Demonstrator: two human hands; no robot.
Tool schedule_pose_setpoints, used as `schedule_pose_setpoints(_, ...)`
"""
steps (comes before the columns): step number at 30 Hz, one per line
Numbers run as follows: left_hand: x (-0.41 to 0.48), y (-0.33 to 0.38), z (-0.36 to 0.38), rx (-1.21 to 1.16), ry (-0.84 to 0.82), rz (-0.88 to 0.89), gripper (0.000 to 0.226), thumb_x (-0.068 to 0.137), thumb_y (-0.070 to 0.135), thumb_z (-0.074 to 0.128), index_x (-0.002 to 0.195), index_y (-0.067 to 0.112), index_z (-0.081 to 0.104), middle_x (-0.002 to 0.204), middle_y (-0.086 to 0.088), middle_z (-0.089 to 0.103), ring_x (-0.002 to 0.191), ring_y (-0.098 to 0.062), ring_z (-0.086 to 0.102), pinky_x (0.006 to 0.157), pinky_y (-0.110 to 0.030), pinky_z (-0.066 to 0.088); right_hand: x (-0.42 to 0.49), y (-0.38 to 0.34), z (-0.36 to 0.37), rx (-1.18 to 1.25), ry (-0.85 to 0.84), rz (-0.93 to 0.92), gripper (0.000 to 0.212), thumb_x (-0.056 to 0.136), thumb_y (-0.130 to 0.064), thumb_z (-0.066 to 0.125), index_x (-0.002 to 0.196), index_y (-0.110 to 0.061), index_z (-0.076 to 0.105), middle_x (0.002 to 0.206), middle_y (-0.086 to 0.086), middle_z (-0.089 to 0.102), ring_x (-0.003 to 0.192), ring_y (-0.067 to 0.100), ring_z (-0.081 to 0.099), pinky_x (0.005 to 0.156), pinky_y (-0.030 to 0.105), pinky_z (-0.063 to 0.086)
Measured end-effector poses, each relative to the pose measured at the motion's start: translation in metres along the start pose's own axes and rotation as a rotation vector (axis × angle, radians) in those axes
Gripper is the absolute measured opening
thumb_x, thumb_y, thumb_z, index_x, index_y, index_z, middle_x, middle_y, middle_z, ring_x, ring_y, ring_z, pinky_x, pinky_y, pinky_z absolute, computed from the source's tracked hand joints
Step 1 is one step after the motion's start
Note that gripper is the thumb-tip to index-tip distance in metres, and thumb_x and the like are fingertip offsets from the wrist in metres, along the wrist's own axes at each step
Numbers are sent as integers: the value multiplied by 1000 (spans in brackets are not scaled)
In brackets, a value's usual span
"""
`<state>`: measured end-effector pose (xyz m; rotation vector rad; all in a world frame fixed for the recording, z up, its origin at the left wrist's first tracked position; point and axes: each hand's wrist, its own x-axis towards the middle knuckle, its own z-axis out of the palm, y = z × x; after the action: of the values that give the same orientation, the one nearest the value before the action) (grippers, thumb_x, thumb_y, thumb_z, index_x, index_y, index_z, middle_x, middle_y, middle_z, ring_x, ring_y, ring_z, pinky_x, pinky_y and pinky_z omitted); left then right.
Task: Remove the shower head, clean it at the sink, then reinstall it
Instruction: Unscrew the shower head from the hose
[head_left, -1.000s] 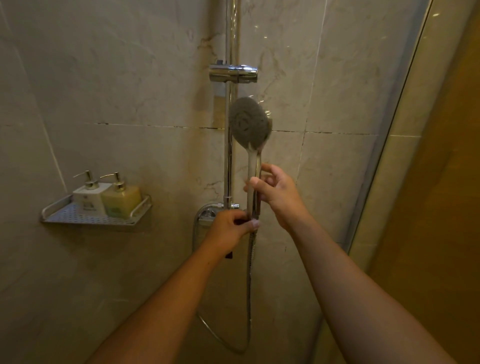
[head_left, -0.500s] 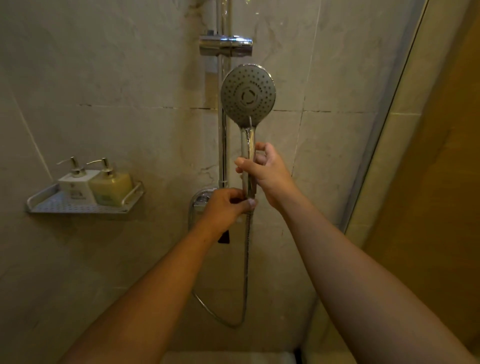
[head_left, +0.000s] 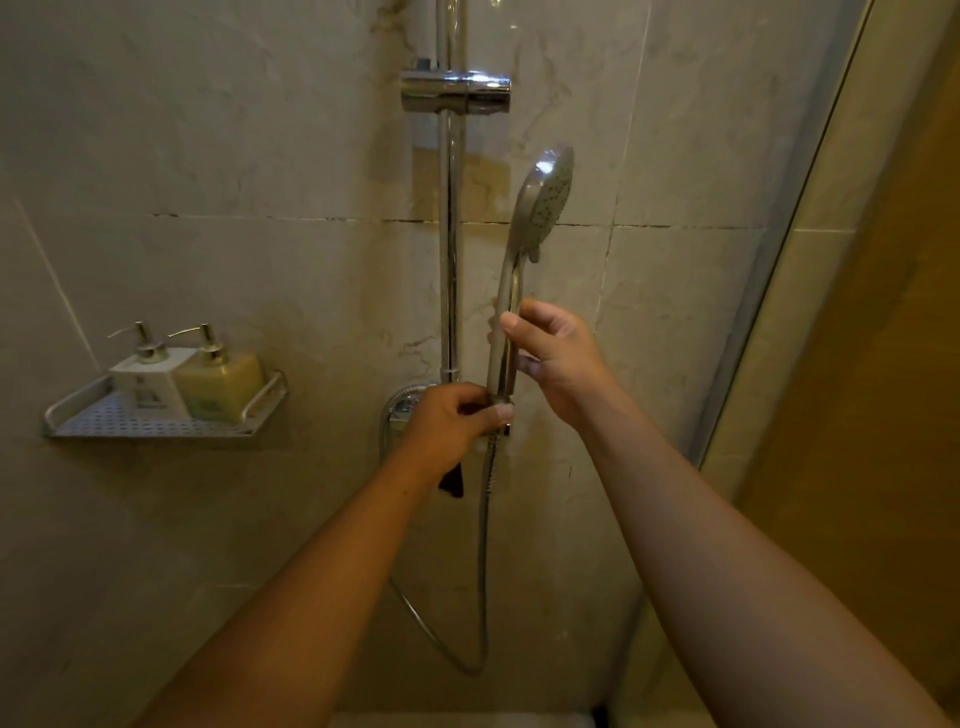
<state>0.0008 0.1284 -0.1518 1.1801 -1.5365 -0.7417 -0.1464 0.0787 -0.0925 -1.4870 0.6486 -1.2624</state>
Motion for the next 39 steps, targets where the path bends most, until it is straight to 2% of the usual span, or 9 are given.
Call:
schedule_pose_setpoints(5, 1, -2, 0, 44, -12, 14, 9, 86, 29, 73, 81, 35, 69, 72, 22, 72, 73, 10, 66, 64, -8, 47, -3, -2, 0, -55, 1, 44, 41, 101, -19, 55, 141, -13, 46, 115, 6, 75, 106, 20, 72, 82, 32, 57)
schedule_pose_setpoints(10, 3, -8, 8, 21, 0, -45, 8, 85, 34, 74, 84, 40, 69, 82, 18, 74, 82, 6, 68, 80, -24, 51, -3, -3, 10, -220, 60, 23, 52, 88, -29, 75, 130, -16, 48, 115, 8, 70, 107, 24, 69, 94, 46, 54)
schedule_pose_setpoints(13, 2, -10, 10, -14, -13, -47, 5, 83, 36, 74, 85, 38, 71, 85, 22, 74, 81, 8, 67, 76, -22, 48, -1, -4, 7, -294, 77, 2, 48, 86, -30, 77, 124, -17, 52, 117, 9, 63, 111, 26, 63, 92, 45, 55)
schedule_pose_setpoints(19, -1, -7, 12, -29, -44, -11, 3, 86, 33, 72, 89, 32, 72, 87, 17, 74, 84, 2, 69, 76, -20, 48, -7, -7, -4, -69, -4, -3, 19, 91, -12, 70, 109, -12, 63, 88, 1, 66, 94, 26, 67, 94, 55, 55)
schedule_pose_setpoints(23, -1, -5, 17, -33, -59, 9, 5, 87, 28, 71, 85, 33, 71, 80, 21, 73, 80, 3, 68, 73, -18, 47, -13, -8, -10, 38, -11, 18, 29, 97, -8, 60, 126, -4, 59, 106, 12, 73, 104, 27, 72, 86, 36, 57)
schedule_pose_setpoints(26, 1, -6, 20, -36, -46, 0, 5, 86, 29, 72, 85, 33, 72, 82, 20, 74, 79, 3, 68, 72, -18, 46, -13, -8, -7, 62, -2, 49, 31, 101, -10, 52, 132, -7, 55, 114, 12, 73, 104, 24, 72, 82, 33, 58)
schedule_pose_setpoints(30, 4, -11, 26, -29, -15, -18, 11, 84, 25, 75, 81, 35, 73, 85, 15, 76, 82, 0, 70, 80, -26, 54, -11, -4, 3, -45, 47, 70, 26, 101, -22, 56, 123, -8, 56, 103, 7, 67, 95, 21, 68, 83, 36, 58)
schedule_pose_setpoints(34, -1, -18, 30, -51, -19, -65, 17, 84, 26, 75, 83, 43, 74, 92, 16, 76, 90, 0, 70, 88, -31, 53, -9, -1, 8, -138, 47, 61, 40, 93, -32, 69, 121, -8, 54, 95, 7, 58, 86, 20, 59, 83, 41, 54)
schedule_pose_setpoints(39, -5, -17, 33, -55, -54, -49, 4, 85, 31, 74, 89, 31, 74, 90, 7, 76, 90, -9, 71, 90, -40, 55, -8, -2, 4, -36, 13, 56, 30, 93, -25, 69, 111, -8, 53, 75, 1, 55, 66, 15, 52, 62, 34, 49)
